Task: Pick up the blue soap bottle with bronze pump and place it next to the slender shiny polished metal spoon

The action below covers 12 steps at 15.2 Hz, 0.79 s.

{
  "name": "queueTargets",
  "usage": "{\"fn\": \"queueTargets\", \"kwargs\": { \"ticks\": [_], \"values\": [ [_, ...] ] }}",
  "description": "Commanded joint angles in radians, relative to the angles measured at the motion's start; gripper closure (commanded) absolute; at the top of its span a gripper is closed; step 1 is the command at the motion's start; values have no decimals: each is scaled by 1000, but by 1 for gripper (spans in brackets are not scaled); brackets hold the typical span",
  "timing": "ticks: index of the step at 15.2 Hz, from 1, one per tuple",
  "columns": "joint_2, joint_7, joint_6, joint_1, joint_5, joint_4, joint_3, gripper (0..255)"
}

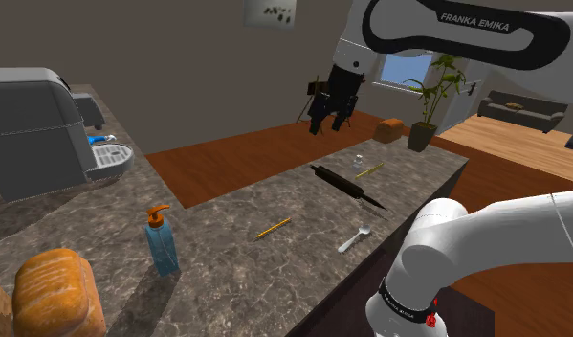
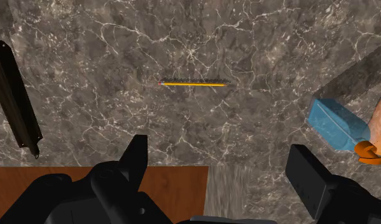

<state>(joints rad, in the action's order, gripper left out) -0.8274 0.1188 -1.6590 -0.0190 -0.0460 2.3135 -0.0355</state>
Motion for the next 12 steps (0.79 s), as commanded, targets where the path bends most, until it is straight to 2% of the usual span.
{"fn": "queueTargets", "kwargs": {
  "ticks": [1, 12],
  "values": [
    [0, 0, 0, 0, 0, 0, 0, 0],
    [192, 223, -257, 41, -65, 57, 225, 0]
  ]
}}
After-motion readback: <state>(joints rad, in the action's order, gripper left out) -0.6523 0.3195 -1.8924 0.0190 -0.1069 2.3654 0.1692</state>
